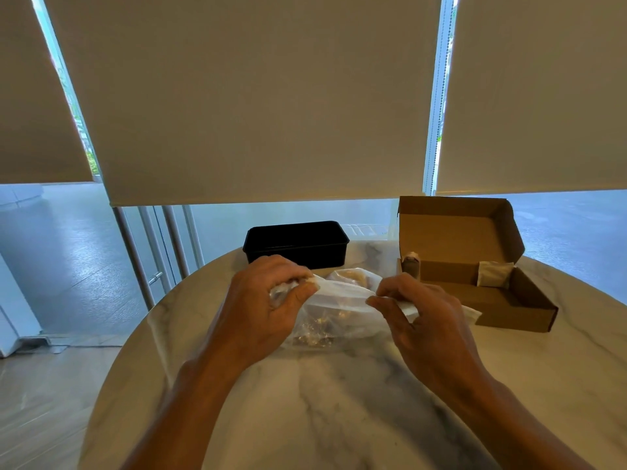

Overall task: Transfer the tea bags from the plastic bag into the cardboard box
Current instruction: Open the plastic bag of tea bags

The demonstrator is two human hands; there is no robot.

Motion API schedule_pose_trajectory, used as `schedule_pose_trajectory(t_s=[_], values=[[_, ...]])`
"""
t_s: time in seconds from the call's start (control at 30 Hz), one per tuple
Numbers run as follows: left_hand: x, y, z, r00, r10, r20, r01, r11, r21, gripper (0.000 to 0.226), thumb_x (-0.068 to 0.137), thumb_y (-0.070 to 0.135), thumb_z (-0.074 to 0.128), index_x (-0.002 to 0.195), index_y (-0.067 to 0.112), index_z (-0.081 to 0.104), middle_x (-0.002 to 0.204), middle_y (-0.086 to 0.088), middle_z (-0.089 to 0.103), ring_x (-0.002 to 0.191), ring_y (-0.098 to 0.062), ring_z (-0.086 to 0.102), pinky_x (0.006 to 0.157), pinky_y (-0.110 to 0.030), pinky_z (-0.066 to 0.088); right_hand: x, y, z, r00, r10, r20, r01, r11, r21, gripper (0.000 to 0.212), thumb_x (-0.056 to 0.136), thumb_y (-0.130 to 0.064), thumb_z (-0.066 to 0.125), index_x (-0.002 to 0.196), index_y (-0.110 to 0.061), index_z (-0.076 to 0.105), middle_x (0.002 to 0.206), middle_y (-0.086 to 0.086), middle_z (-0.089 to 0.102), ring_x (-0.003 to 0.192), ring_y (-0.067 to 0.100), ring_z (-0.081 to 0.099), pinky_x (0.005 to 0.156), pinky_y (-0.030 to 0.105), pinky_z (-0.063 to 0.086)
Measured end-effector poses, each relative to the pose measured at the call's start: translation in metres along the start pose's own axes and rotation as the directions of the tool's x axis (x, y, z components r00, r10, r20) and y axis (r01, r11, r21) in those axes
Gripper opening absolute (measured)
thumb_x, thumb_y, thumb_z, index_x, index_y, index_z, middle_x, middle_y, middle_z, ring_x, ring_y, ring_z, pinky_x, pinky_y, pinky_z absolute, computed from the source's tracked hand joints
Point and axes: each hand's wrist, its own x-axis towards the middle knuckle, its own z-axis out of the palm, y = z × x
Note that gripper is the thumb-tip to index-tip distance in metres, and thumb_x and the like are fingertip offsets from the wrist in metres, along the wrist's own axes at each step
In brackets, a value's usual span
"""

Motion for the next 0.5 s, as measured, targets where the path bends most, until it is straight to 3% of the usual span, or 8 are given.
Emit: schedule_pose_trajectory(t_s=[0.13, 0.23, 0.33, 0.5], values=[[0.002, 0.008, 0.002, 0.998, 0.059, 0.033, -0.058, 0.998, -0.032, 0.028, 0.085, 0.036, 0.057, 0.113, 0.034, 0.058, 0.114, 0.014, 0.057, 0.108, 0.002, 0.053, 0.091, -0.005, 0.04, -0.003, -0.008, 0.001, 0.998, -0.016, 0.058, 0.018, 0.999, -0.045, 0.017, 0.087, -0.049, 0.044, 0.1, -0.039, 0.05, 0.097, -0.009, 0.071, 0.087, 0.013, 0.063, 0.071, 0.027, 0.052], [0.0, 0.007, 0.001, 0.987, 0.143, 0.08, -0.144, 0.989, 0.015, 0.017, 0.087, 0.029, 0.055, 0.1, 0.025, 0.066, 0.106, 0.011, 0.061, 0.099, -0.003, 0.057, 0.086, -0.012, 0.047, 0.0, -0.015, -0.001, 0.996, 0.001, 0.086, -0.001, 1.0, 0.003, 0.016, 0.084, -0.047, 0.05, 0.094, -0.036, 0.057, 0.092, -0.015, 0.069, 0.08, 0.002, 0.063, 0.071, 0.018, 0.054], [-0.005, 0.002, -0.004, 0.986, 0.143, 0.087, -0.144, 0.99, 0.006, 0.012, 0.086, 0.029, 0.054, 0.095, 0.028, 0.063, 0.094, 0.01, 0.066, 0.091, 0.001, 0.057, 0.08, -0.013, 0.049, 0.011, -0.022, -0.008, 0.967, 0.093, 0.237, -0.115, 0.99, 0.08, 0.007, 0.078, -0.043, 0.058, 0.084, -0.041, 0.058, 0.086, -0.028, 0.062, 0.084, -0.007, 0.061, 0.074, 0.005, 0.047], [-0.009, -0.011, -0.007, 0.992, 0.069, 0.109, -0.077, 0.995, 0.069, 0.016, 0.088, 0.02, 0.056, 0.095, 0.019, 0.07, 0.094, 0.003, 0.069, 0.086, -0.003, 0.059, 0.075, -0.019, 0.052, 0.051, -0.024, -0.019, 0.816, 0.144, 0.56, -0.218, 0.973, 0.068, 0.015, 0.083, -0.026, 0.067, 0.086, -0.039, 0.059, 0.087, -0.017, 0.066, 0.082, 0.001, 0.064, 0.078, 0.02, 0.055]])
